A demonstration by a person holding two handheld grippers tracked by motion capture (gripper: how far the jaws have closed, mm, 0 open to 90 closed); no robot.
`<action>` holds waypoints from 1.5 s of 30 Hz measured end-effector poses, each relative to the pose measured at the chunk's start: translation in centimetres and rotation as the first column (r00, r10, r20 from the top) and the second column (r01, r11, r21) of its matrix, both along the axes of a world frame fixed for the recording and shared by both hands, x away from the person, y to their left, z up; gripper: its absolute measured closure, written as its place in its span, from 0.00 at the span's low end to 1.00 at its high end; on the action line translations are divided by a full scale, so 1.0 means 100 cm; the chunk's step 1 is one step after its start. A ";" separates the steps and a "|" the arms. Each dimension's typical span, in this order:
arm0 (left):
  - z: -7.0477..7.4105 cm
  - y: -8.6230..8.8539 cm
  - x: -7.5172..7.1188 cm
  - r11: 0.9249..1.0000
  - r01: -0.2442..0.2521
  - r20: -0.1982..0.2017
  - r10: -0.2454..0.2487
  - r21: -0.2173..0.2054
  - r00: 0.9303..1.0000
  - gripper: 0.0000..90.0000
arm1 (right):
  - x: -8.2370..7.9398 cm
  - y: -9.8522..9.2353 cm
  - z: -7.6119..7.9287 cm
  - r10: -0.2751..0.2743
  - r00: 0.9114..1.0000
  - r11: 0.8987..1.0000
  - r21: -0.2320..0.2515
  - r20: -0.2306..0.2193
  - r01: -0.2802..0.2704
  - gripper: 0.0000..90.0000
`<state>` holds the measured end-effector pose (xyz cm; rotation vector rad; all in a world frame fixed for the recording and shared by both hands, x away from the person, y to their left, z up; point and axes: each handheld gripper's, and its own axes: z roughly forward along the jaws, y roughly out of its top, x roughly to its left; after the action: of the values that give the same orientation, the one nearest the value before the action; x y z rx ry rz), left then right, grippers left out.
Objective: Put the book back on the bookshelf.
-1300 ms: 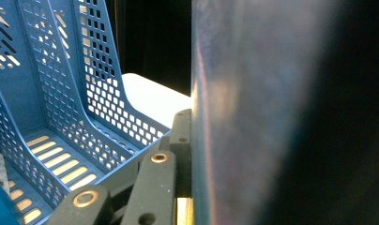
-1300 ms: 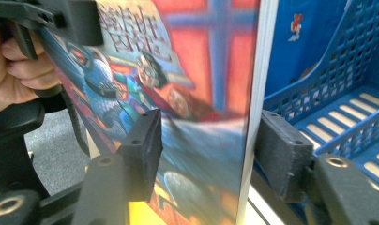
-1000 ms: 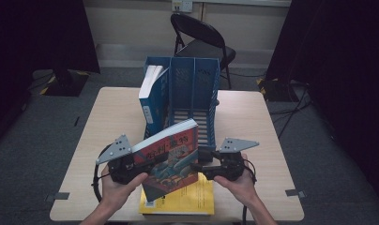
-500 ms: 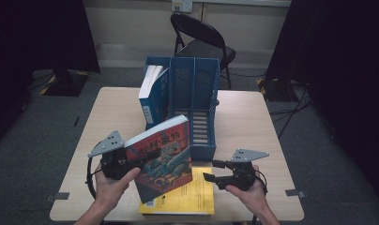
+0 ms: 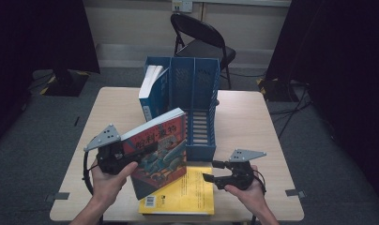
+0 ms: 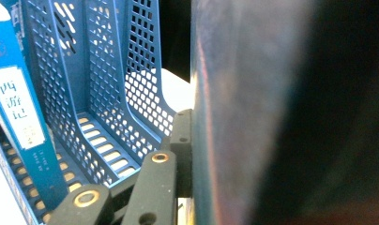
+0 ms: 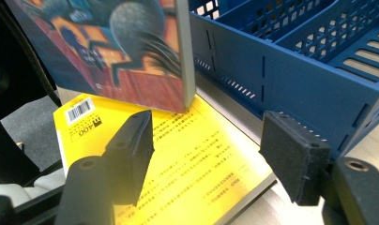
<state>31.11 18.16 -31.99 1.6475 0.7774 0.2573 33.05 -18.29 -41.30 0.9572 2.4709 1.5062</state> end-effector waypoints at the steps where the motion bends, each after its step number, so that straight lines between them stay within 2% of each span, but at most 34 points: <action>1: 0.000 0.000 0.000 1.000 0.000 0.000 0.000 0.000 1.000 0.83 | 0.000 0.000 -0.001 -0.003 1.000 1.000 -0.002 -0.003 0.003 0.38; 5: 0.006 0.000 0.004 1.000 -0.013 -0.009 0.013 -0.004 1.000 0.83 | 0.000 -0.001 -0.002 -0.009 1.000 1.000 -0.002 -0.004 0.009 0.38; 7: 0.010 0.000 0.007 1.000 -0.010 0.011 0.010 0.003 1.000 0.83 | 0.001 -0.001 -0.003 -0.015 1.000 1.000 0.000 -0.004 0.015 0.38; 11: 0.014 -0.004 0.009 0.999 -0.033 0.024 0.032 0.014 0.999 0.83 | 0.002 -0.002 -0.004 -0.018 1.000 1.000 0.000 -0.009 0.018 0.37; 14: 0.018 -0.007 0.012 0.999 -0.047 0.013 0.047 -0.003 0.999 0.83 | 0.002 -0.001 -0.005 -0.014 1.000 1.000 -0.003 -0.013 0.014 0.37; 19: 0.028 -0.013 0.016 0.997 -0.070 0.019 0.070 -0.028 0.997 0.83 | 0.002 0.000 -0.006 -0.012 1.000 1.000 -0.004 -0.016 0.012 0.37; 23: 0.036 -0.017 0.023 0.997 -0.077 0.035 0.078 -0.018 0.996 0.83 | 0.002 0.000 -0.006 -0.010 1.000 1.000 -0.001 -0.015 0.010 0.38; 24: 0.039 -0.017 0.027 0.996 -0.092 0.035 0.093 -0.020 0.995 0.83 | 0.002 -0.001 -0.006 -0.007 1.000 1.000 -0.001 -0.016 0.007 0.38; 29: 0.042 -0.016 0.033 0.992 -0.121 0.036 0.122 -0.032 0.992 0.83 | 0.002 -0.001 -0.008 -0.009 1.000 1.000 -0.005 -0.020 0.009 0.38; 30: 0.044 -0.016 0.037 0.991 -0.134 0.044 0.135 -0.017 0.990 0.83 | 0.003 -0.001 -0.010 -0.005 1.000 1.000 -0.010 -0.023 0.005 0.38; 33: 0.046 -0.021 0.044 0.988 -0.155 0.048 0.155 -0.004 0.987 0.83 | 0.003 0.001 -0.011 0.002 1.000 1.000 -0.016 -0.023 -0.003 0.40; 35: 0.046 -0.022 0.045 0.988 -0.154 0.047 0.153 -0.001 0.987 0.83 | 0.004 0.003 -0.012 0.006 1.000 1.000 -0.020 -0.025 -0.007 0.40; 38: 0.047 -0.025 0.053 0.986 -0.166 0.037 0.166 -0.021 0.985 0.83 | 0.002 0.006 -0.013 0.014 0.999 1.000 -0.024 -0.030 -0.015 0.39; 45: 0.042 -0.031 0.066 0.981 -0.195 0.023 0.195 -0.012 0.980 0.83 | 0.003 0.004 -0.015 0.006 0.999 1.000 -0.022 -0.034 -0.007 0.38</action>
<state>37.71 15.02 -27.82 1.5574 0.9217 0.4111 33.34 -17.92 -42.75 0.9797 2.5113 1.4730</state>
